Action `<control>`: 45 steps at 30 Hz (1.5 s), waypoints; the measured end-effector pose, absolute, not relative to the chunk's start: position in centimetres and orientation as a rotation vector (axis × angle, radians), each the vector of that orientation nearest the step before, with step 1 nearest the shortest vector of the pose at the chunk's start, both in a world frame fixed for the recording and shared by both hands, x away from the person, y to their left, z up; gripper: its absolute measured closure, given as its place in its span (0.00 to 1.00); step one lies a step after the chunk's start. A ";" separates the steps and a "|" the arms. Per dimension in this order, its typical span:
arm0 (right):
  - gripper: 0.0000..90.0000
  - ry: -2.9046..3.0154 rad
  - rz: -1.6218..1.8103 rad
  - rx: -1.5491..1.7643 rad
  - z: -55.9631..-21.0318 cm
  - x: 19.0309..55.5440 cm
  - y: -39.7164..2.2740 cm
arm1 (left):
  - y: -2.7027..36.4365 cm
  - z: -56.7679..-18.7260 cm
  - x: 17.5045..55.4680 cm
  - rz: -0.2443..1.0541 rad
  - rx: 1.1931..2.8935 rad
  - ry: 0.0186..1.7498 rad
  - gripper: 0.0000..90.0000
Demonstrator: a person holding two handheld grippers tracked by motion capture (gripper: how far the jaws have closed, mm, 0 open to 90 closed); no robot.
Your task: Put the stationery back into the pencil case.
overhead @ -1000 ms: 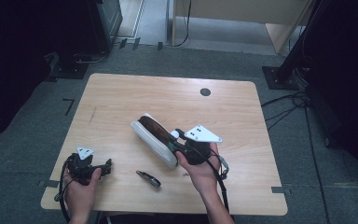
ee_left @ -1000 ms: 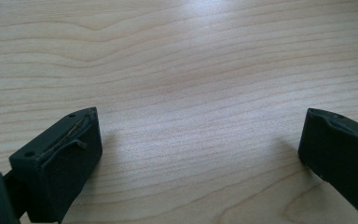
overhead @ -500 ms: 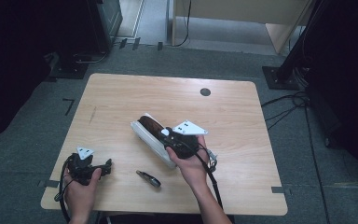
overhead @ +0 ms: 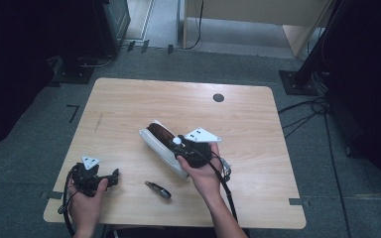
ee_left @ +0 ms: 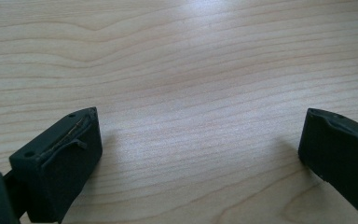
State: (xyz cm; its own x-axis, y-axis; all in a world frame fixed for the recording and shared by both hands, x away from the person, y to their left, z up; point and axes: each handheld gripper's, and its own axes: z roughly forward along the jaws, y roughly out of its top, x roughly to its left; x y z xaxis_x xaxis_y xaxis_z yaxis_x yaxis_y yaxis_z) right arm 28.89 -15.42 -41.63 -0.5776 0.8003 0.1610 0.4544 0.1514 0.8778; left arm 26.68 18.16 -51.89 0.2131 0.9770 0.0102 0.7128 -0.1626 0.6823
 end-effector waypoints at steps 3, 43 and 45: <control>0.63 2.092 1.411 1.199 -41.5 28.8 -15.4 | 18.1 -51.9 26.7 0.626 1.940 1.560 0.00; 0.86 1.935 1.343 1.288 -41.4 27.7 -18.7 | 18.2 -51.9 26.7 0.626 1.943 1.559 0.00; 0.86 1.950 1.335 1.293 -41.8 27.8 -18.4 | 18.1 -51.9 26.7 0.626 1.941 1.559 0.00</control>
State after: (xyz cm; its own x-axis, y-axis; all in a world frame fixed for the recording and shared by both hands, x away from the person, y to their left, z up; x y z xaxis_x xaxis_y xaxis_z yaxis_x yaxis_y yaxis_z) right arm 27.80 -18.45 -41.78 -0.4633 0.8752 0.1390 0.4461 0.0948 0.8899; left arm 26.68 18.15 -51.90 0.2118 0.9773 0.0093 0.7123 -0.1609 0.6832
